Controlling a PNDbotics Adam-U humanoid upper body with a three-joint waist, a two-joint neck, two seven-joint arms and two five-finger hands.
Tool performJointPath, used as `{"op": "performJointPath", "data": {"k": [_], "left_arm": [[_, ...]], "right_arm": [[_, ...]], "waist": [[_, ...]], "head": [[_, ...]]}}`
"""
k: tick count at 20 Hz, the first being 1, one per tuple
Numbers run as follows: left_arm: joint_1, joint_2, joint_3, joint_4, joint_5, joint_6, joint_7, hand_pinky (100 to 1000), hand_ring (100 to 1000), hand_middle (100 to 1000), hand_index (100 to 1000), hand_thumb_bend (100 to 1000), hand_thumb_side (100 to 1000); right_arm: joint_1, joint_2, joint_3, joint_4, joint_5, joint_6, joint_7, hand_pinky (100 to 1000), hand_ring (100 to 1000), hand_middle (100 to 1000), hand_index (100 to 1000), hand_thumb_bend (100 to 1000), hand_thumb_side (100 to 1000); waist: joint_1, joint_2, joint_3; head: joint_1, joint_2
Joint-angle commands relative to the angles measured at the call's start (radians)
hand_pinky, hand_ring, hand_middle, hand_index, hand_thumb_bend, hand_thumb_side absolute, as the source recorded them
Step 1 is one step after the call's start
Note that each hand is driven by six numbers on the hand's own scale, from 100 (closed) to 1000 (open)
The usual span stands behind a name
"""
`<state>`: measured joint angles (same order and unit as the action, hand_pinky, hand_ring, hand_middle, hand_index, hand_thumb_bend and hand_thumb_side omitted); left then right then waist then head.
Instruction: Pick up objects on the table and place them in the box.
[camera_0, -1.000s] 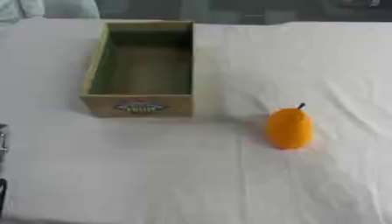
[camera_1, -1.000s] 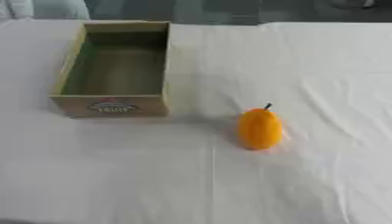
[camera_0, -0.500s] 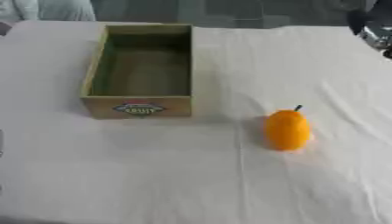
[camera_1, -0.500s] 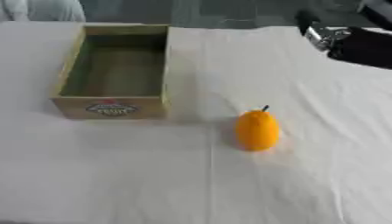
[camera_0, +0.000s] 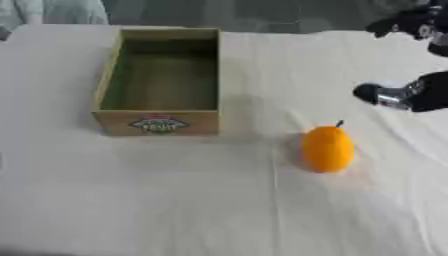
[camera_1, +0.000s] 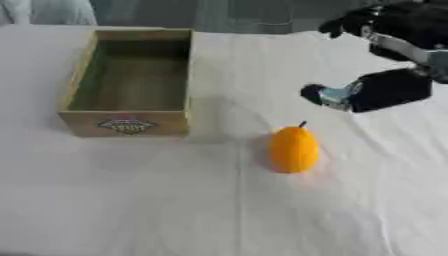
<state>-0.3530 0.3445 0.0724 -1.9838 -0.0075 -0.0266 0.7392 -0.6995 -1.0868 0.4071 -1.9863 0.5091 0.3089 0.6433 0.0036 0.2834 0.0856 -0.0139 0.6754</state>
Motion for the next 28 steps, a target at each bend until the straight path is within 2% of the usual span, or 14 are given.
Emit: {"op": "performJointPath", "data": {"k": [1, 3, 4, 8, 11, 14, 17, 20, 28], "left_arm": [[-0.01, 0.033, 0.002, -0.016, 0.002, -0.002, -0.005, 703, 691, 681, 883, 100, 920], [-0.01, 0.033, 0.002, -0.016, 0.002, -0.002, -0.005, 703, 691, 680, 883, 100, 920], [-0.011, 0.033, 0.002, -0.016, 0.002, -0.002, -0.005, 702, 691, 680, 883, 100, 919], [-0.013, 0.032, 0.0, -0.016, 0.003, -0.003, -0.007, 702, 691, 680, 883, 100, 918], [-0.014, 0.031, 0.0, -0.016, 0.004, -0.003, -0.007, 702, 692, 680, 883, 100, 916], [-0.014, 0.029, -0.001, -0.016, 0.004, -0.003, -0.008, 702, 692, 679, 883, 100, 916], [-0.015, 0.028, -0.001, -0.016, 0.004, -0.003, -0.008, 701, 692, 679, 883, 100, 915], [-0.015, 0.027, -0.001, -0.016, 0.004, -0.003, -0.009, 701, 692, 679, 883, 100, 915], [-0.017, 0.024, -0.002, -0.016, 0.005, -0.003, -0.01, 701, 693, 679, 884, 100, 913]], "right_arm": [[-0.024, -0.025, 0.01, -0.014, -0.039, 0.01, 0.097, 802, 943, 890, 1000, 662, 653], [-0.03, -0.023, 0.012, -0.014, -0.058, 0.017, 0.133, 808, 953, 900, 1000, 660, 614], [-0.031, -0.022, 0.015, -0.014, -0.064, 0.02, 0.146, 815, 962, 915, 1000, 640, 552], [-0.042, -0.012, 0.039, -0.014, -0.081, 0.035, 0.191, 815, 956, 918, 1000, 601, 437], [-0.057, 0.002, 0.059, -0.014, -0.093, 0.058, 0.211, 830, 942, 902, 1000, 518, 362], [-0.073, 0.02, 0.076, -0.014, -0.087, 0.084, 0.214, 831, 931, 896, 1000, 516, 345], [-0.085, 0.036, 0.093, -0.014, -0.076, 0.111, 0.211, 839, 932, 895, 1000, 472, 319], [-0.093, 0.053, 0.111, -0.014, -0.071, 0.141, 0.216, 848, 943, 902, 1000, 519, 301], [-0.108, 0.106, 0.16, -0.014, -0.058, 0.223, 0.256, 867, 967, 924, 1000, 576, 270]], "waist": [[-0.001, -0.021, 0.001], [0.0, -0.02, 0.001], [0.0, -0.019, 0.001], [0.001, -0.018, 0.002], [0.002, -0.018, 0.004], [0.003, -0.016, 0.005], [0.003, -0.014, 0.005], [0.003, -0.012, 0.005], [0.005, -0.008, 0.009]], "head": [[-0.004, -0.002], [-0.004, -0.002], [-0.005, -0.002], [-0.008, -0.003], [-0.01, -0.004], [-0.011, -0.006], [-0.011, -0.008], [-0.013, -0.01], [-0.018, -0.016]]}}
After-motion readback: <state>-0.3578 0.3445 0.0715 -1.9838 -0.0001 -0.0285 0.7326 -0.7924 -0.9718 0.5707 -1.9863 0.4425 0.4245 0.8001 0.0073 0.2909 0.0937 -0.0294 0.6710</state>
